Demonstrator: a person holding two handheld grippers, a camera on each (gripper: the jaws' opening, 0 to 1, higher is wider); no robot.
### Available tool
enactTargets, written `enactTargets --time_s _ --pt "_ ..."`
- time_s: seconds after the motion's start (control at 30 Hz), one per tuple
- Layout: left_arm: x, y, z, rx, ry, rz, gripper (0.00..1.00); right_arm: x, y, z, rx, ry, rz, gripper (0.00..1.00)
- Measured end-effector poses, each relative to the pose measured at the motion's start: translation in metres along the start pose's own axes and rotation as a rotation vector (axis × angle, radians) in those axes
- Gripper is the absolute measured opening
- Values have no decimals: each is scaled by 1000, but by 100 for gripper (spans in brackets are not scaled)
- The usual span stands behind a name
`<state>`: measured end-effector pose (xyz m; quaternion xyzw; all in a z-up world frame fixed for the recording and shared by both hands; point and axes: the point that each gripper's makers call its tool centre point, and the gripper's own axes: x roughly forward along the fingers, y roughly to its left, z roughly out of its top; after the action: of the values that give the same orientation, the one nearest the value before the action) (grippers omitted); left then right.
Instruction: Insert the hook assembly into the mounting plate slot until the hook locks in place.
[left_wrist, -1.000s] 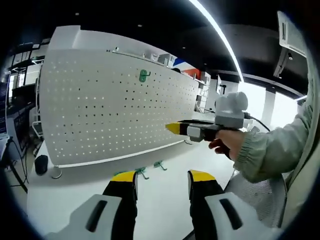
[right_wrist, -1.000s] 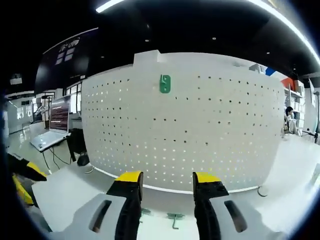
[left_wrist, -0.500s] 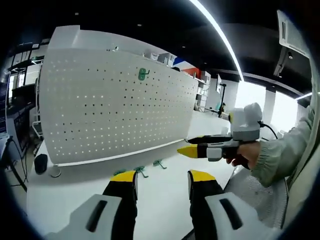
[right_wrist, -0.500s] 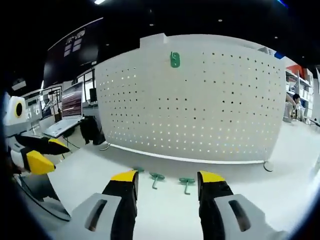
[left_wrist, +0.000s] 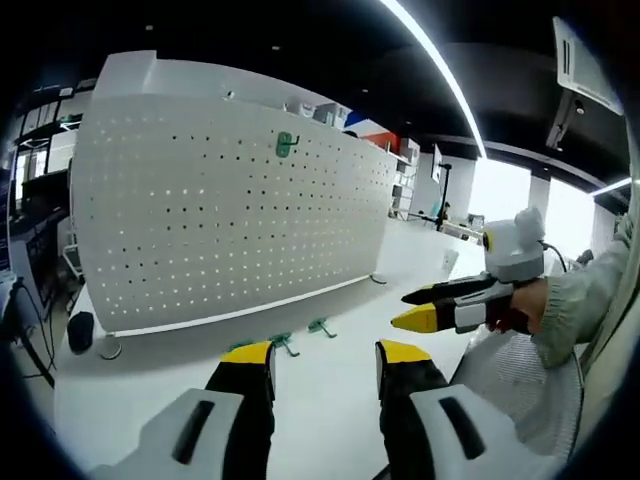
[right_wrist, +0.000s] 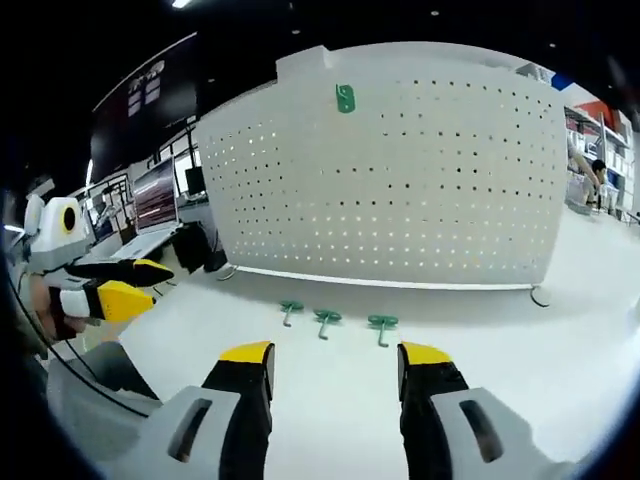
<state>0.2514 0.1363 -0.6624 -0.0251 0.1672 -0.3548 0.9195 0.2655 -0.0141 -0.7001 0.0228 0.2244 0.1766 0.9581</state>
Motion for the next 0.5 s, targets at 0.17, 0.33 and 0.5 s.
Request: enactTargets --time_s 0.17,0.33,0.5 --pt "5 0 -1 4 11 -8 42 -7 0 -2 10 5 8 48" --pt "12 2 -2 11 23 -14 42 -12 0 -3 19 7 13 48" --pt "19 10 -6 14 40 -10 42 -13 0 -5 14 9 14 48"
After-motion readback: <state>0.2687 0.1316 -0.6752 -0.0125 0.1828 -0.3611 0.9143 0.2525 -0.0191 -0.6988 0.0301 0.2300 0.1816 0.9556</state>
